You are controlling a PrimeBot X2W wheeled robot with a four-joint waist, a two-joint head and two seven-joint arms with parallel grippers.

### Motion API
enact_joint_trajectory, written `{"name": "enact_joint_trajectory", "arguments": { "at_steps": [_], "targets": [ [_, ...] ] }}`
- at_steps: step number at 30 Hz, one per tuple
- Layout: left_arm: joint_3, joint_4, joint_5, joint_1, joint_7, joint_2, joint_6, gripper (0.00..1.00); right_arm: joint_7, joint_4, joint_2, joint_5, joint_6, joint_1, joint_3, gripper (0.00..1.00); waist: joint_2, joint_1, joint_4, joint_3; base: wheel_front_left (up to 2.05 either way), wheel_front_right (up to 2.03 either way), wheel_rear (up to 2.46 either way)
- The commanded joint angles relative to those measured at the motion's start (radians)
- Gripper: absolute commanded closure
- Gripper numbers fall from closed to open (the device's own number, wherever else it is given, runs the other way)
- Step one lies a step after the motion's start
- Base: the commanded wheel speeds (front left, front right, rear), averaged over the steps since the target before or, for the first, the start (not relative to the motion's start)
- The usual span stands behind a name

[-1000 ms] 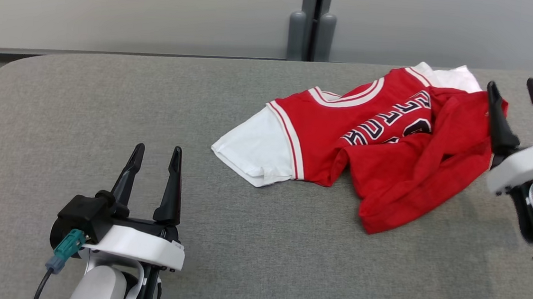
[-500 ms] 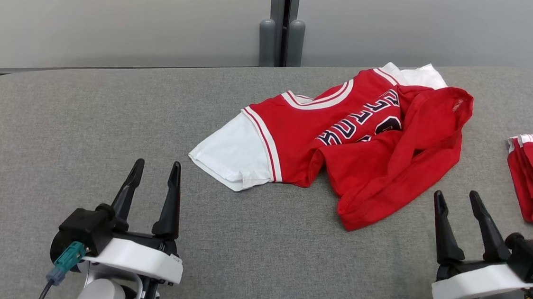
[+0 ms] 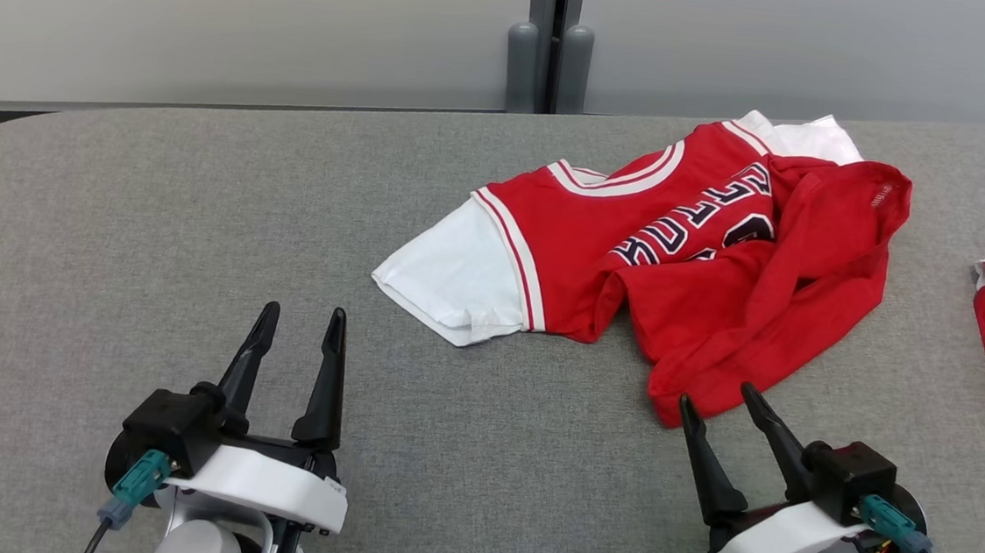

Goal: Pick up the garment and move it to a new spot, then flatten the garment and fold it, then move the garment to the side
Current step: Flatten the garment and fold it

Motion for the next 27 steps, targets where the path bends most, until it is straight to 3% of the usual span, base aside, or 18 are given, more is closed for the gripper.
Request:
{"name": "enact_joint_trajectory", "arguments": {
  "at_steps": [1, 11, 19, 22, 27],
  "targets": [
    [0.0, 0.001, -0.002, -0.016, -0.001, 0.004, 0.001, 0.0, 0.013, 0.011, -0.006, -0.014, 0.0, -0.013, 0.0, 0.0, -0.0001, 0.0, 0.008, 0.007, 0.0, 0.0, 0.0],
    [-0.031, 0.007, -0.02, -0.039, -0.001, 0.004, 0.01, 0.0, 0.087, 0.154, 0.039, -0.064, 0.0, -0.078, -0.013, 0.0, -0.0001, 0.0, 0.068, 0.051, 0.0, 0.0, 0.0],
    [-0.04, 0.005, -0.022, -0.049, -0.001, 0.004, 0.014, 0.0, 0.07, 0.227, 0.053, -0.068, 0.0, -0.115, -0.044, 0.0, -0.0001, 0.0, 0.097, 0.073, 0.0, 0.0, 0.0],
    [-0.043, 0.004, -0.022, -0.052, -0.001, 0.004, 0.019, 0.0, 0.059, 0.246, 0.055, -0.064, 0.0, -0.128, -0.058, 1.0, -0.0001, 0.0, 0.1, 0.077, 0.0, 0.0, 0.0],
    [-0.04, 0.004, -0.018, -0.051, -0.001, 0.004, 0.018, 0.0, 0.029, 0.26, 0.057, -0.061, 0.0, -0.138, -0.077, 1.0, -0.0001, 0.0, 0.089, 0.075, 0.0, 0.0, 0.0]
  ]
}}
